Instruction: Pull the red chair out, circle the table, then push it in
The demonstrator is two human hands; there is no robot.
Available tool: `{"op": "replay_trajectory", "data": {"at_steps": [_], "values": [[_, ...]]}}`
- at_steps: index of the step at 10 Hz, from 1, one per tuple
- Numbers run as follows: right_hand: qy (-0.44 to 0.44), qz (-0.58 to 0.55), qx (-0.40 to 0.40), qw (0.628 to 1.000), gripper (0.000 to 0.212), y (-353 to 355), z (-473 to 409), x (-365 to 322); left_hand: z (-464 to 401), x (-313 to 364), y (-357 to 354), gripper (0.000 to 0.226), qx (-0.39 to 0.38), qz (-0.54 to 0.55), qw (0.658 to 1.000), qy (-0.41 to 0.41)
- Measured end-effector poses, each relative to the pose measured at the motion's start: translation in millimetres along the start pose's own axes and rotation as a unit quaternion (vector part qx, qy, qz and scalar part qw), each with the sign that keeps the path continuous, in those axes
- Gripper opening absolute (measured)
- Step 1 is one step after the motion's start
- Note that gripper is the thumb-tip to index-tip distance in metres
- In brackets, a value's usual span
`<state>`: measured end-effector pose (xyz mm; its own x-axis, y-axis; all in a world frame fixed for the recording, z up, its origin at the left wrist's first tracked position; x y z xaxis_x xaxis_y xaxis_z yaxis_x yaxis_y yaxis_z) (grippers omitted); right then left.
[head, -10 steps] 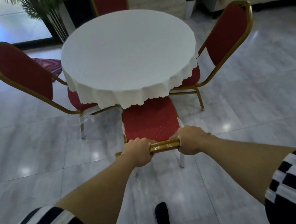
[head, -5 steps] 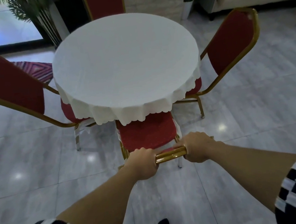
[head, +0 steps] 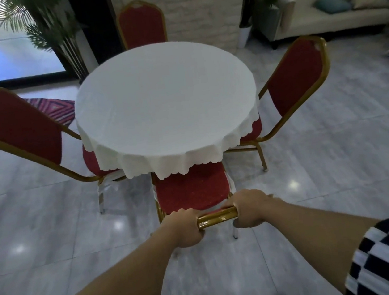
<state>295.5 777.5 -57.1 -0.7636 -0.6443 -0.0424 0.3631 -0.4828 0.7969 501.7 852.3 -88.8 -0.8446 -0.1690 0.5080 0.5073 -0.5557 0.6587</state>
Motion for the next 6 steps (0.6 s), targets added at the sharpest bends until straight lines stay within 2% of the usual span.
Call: {"op": "replay_trajectory", "data": {"at_steps": [1, 2, 3, 4, 5, 6], "values": [[0.027, -0.026, -0.024, 0.999, 0.061, 3.3, -1.1, 4.3, 4.8, 9.2, 13.0, 0.068, -0.049, 0.037, 0.998, 0.006], [0.020, -0.063, -0.039, 0.997, 0.103, 8.6, -0.3, 21.5, 5.7, 24.0, 22.4, 0.089, -0.104, 0.090, 0.990, 0.035], [0.022, -0.072, -0.062, 0.995, 0.124, 17.9, 6.6, 56.2, -1.9, 44.5, 26.8, 0.099, -0.099, 0.105, 0.988, 0.057], [0.007, -0.098, -0.080, 0.992, 0.120, 27.6, 17.7, 103.1, -18.6, 71.6, 29.1, 0.104, -0.059, 0.106, 0.990, 0.070], [-0.007, -0.128, -0.048, 0.991, 0.111, 37.2, 27.0, 150.2, -37.8, 98.0, 28.0, 0.111, -0.043, 0.100, 0.990, 0.093], [-0.023, -0.125, -0.008, 0.992, 0.108, 55.6, 37.9, 201.8, -67.3, 131.3, 39.8, 0.095, 0.011, 0.072, 0.994, 0.087]]}}
Point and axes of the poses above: each hand's wrist, its own z-axis away from the middle knuckle, its own y-axis out of the back of the hand, x = y × z, the point moved 1 cm from there along -z, towards the middle knuckle, and after that the axes turned 13 degrees about z, right-handed, at the moved point
